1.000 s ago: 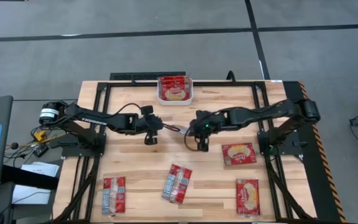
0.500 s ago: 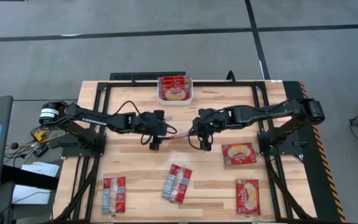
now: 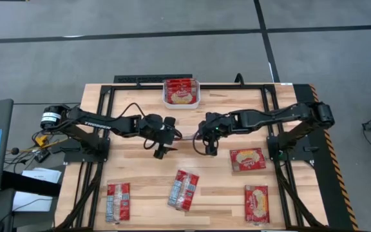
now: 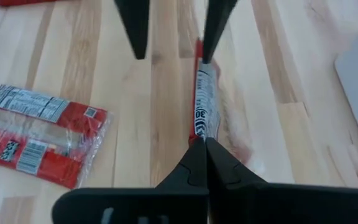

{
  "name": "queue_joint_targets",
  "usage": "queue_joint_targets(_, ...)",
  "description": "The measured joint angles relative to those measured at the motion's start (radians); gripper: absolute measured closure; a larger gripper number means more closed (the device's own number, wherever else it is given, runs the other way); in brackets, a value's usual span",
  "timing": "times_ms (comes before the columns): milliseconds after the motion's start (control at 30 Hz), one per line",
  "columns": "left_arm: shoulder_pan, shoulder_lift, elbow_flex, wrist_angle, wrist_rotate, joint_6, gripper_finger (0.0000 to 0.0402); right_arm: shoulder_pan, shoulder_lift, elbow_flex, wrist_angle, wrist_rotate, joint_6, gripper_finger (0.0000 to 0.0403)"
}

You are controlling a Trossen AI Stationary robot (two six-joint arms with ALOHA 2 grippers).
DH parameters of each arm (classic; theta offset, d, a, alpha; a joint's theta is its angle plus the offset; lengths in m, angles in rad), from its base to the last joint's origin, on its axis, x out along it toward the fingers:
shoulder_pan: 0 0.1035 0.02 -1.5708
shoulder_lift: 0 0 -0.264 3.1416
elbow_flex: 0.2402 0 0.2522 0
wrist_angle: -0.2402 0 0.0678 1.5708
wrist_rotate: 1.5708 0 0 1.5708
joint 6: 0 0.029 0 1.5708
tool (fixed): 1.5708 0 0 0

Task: Sort popcorn bags into baskets
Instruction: Put the red popcorn bag into the white bin

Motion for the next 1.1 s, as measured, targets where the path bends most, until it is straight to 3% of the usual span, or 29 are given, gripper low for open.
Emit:
queue_joint_targets(167,0.003,0.000,0.024,0.042,-0.115,-0.051,0.0134,0.000,0.000,0.000,0.030,-0.001,-0.001,0.0400)
queue_joint_targets(267,0.006,0.000,0.023,0.052,-0.114,-0.048,0.0146,0.000,0.000,0.000,0.043,-0.001,-0.001,0.0400)
queue_joint_targets(667,0.009,0.000,0.023,0.076,-0.073,-0.091,0.0260,-0.002,0.000,0.000,0.096,-0.005,-0.016,0.0401)
queue_joint_targets(1100,0.028,0.000,0.023,0.086,-0.014,-0.157,0.0258,-0.040,-0.001,0.000,0.113,-0.009,-0.027,0.0401)
